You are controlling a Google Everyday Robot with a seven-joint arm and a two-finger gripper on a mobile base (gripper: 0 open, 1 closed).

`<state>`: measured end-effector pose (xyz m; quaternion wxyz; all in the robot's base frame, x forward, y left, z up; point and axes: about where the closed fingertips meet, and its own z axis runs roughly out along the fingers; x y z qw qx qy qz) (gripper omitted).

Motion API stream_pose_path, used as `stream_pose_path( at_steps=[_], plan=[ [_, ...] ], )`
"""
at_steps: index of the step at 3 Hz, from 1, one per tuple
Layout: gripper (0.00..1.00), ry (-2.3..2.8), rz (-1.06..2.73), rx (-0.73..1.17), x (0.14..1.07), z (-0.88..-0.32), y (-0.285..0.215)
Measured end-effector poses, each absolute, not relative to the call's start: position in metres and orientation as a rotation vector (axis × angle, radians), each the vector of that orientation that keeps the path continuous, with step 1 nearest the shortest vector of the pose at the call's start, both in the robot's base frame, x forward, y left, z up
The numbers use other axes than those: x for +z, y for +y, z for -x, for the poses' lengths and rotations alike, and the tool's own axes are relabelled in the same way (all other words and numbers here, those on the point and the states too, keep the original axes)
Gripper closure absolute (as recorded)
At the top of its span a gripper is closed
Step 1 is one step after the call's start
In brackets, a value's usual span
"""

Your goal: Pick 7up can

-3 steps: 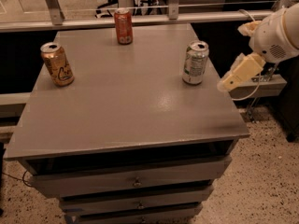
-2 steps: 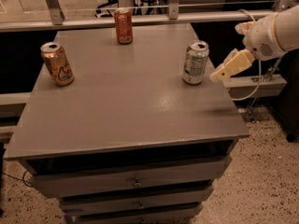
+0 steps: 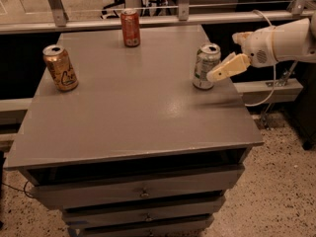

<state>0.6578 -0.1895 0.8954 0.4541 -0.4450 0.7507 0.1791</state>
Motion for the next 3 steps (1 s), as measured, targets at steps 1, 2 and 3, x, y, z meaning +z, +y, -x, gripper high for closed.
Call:
stream_pose_path(
  at_steps=[1, 2, 3],
  plan=[
    [0.12, 1.824, 1.087, 0.552, 0.889, -0.666, -0.170],
    [0.35, 1.792, 1.100, 0.626, 0.891, -0.666, -0.153],
    [0.58, 1.741, 1.124, 0.664, 0.908, -0.656, -0.141]
  ],
)
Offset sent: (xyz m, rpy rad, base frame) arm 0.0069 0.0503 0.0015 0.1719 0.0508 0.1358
